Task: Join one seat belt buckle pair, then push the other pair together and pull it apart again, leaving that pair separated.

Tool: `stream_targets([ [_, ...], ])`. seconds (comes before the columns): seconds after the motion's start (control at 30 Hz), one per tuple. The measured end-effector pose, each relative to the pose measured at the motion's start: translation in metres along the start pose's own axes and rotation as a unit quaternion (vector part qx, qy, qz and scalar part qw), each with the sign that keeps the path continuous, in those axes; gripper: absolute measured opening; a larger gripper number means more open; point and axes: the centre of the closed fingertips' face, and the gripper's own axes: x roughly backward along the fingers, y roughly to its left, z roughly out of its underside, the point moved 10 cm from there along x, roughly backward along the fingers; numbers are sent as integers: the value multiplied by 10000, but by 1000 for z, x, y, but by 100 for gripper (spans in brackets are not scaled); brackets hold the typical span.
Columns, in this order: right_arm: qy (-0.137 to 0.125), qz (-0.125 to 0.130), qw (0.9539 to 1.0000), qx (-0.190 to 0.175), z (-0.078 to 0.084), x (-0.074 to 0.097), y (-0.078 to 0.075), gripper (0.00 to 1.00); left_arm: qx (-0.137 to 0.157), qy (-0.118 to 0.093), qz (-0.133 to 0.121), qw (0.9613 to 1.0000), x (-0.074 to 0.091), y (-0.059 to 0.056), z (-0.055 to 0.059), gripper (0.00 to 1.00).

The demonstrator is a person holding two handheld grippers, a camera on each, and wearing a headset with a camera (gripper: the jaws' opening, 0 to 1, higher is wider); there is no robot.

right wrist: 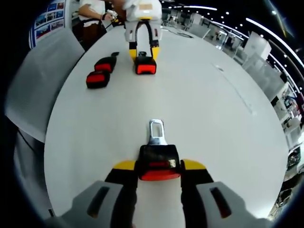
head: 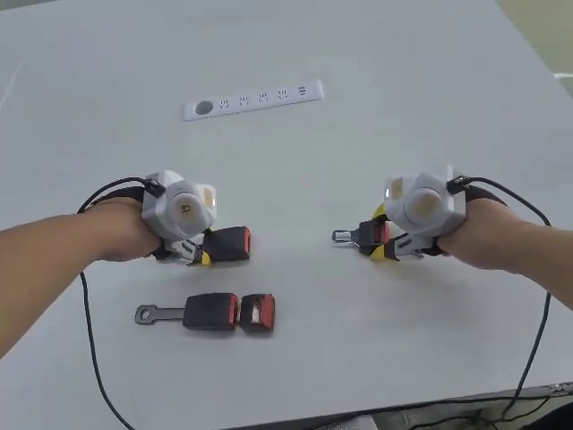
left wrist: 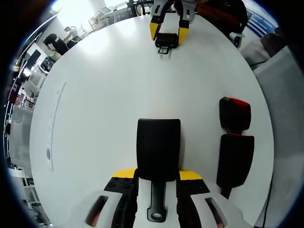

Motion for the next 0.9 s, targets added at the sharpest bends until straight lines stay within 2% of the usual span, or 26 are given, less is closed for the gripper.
stream_targets([
  [0.13, -139, 104, 9984, -536, 6, 9, 3, 36, 234, -130, -153, 9995, 2, -2, 5, 31],
  [0.27, -249, 257, 9965, -750, 10, 20, 7, 39, 151, -191, -332, 9992, 7, -7, 10, 38],
  [0.37, -473, 458, 9928, -1000, 5, 34, 10, 44, 210, -291, -561, 9978, 17, -9, 13, 41],
  [0.53, -747, 589, 9880, -1220, 1, 51, 21, 47, 470, -586, -782, 9941, 45, -29, 19, 43],
  [0.57, -866, 644, 9852, -1333, -1, 54, 24, 48, 520, -631, -812, 9933, 49, -33, 20, 44],
  [0.63, -898, 656, 9844, -1361, -1, 57, 31, 52, 688, -762, -950, 9902, 60, -43, 24, 45],
  [0.67, -909, 663, 9843, -1361, 0, 57, 33, 52, 866, -886, -1035, 9869, 66, -49, 26, 46],
  [0.7, -960, 666, 9832, -1401, -2, 59, 38, 53, 938, -930, -1049, 9857, 68, -51, 27, 47],
  [0.73, -994, 665, 9824, -1437, -3, 61, 42, 56, 1147, -1051, -1113, 9815, 75, -57, 30, 48],
  [0.8, -1077, 675, 9798, -1547, -5, 65, 51, 59, 1356, -1204, -1226, 9758, 85, -67, 34, 50],
  [0.9, -1109, 690, 9799, -1505, -8, 71, 65, 65, 1719, -1399, -1360, 9656, 98, -83, 40, 56],
])
